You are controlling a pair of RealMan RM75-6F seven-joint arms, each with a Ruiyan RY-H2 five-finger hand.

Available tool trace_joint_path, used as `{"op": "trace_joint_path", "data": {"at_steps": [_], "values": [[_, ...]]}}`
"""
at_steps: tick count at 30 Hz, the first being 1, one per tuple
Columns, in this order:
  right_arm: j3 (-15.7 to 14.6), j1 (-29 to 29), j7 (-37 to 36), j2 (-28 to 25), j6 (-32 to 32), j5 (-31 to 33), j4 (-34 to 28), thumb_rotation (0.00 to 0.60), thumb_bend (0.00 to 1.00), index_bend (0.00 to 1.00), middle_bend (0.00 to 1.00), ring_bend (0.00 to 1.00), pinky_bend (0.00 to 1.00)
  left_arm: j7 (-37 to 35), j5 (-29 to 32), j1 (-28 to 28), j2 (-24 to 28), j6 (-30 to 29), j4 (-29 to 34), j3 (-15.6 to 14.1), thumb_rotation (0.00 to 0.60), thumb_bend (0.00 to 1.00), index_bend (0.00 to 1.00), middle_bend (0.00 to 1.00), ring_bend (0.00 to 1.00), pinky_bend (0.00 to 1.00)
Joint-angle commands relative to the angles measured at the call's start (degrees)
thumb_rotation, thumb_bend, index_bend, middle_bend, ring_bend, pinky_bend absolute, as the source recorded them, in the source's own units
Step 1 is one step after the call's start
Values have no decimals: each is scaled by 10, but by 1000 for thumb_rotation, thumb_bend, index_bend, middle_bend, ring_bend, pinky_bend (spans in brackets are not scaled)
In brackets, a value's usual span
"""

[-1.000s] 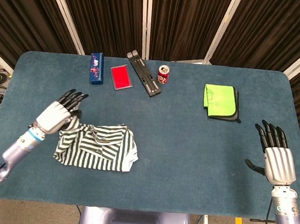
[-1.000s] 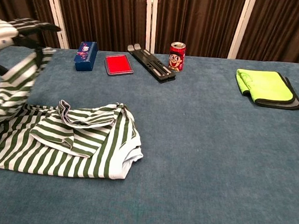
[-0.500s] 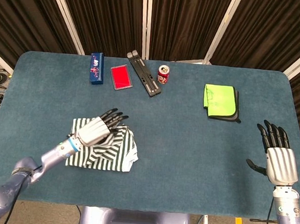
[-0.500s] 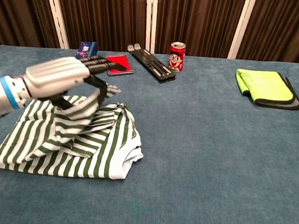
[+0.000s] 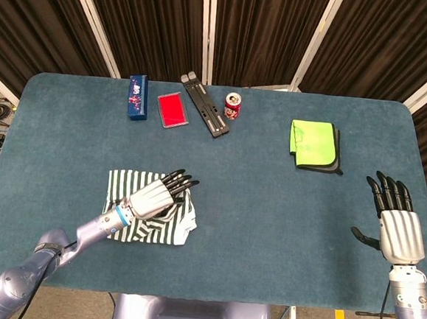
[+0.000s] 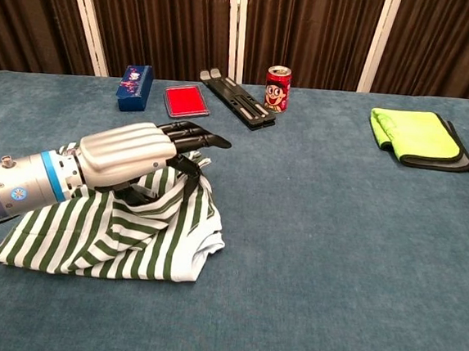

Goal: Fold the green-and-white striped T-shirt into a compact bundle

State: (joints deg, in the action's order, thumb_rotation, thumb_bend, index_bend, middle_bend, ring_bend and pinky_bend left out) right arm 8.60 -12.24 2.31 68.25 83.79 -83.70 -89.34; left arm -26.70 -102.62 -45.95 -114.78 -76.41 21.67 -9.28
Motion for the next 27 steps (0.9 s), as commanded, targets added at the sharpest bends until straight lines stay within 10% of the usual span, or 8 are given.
{"op": "trace_joint_path", "data": {"at_steps": [1, 14, 27], "values": [[0, 0, 0, 0, 0, -1, -1, 600, 0, 15, 0, 0, 0, -1, 5, 2, 0, -2, 4, 5, 600, 276, 0, 0, 0, 0], [-1, 1, -1, -3, 1, -4, -6, 600, 0, 15, 0, 0, 0, -36, 55, -4, 70, -73, 147, 77, 600, 226, 0, 0, 0, 0], [-1, 4, -5, -7, 7, -9, -13, 600, 0, 15, 0, 0, 0, 12, 95, 18, 164, 55, 250, 58, 600, 226, 0, 0, 0, 0]]}}
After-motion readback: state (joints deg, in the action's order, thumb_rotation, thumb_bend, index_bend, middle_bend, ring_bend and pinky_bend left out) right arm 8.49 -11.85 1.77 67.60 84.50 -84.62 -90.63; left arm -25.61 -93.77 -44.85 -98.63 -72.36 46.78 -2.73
